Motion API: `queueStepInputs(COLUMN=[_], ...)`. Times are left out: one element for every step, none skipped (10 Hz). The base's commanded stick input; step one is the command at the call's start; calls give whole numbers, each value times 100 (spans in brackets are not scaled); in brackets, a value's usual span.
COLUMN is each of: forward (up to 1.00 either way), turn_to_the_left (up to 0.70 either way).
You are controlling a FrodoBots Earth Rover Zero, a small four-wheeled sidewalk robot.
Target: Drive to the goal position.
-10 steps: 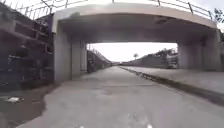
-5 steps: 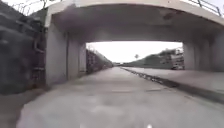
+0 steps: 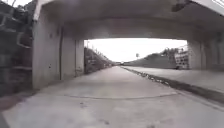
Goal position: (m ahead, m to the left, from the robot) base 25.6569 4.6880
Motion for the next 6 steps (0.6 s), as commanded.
queueStepInputs(forward=[100,100,100,100,100,100], turn_to_the_left=[0,0,0,0,0,0])
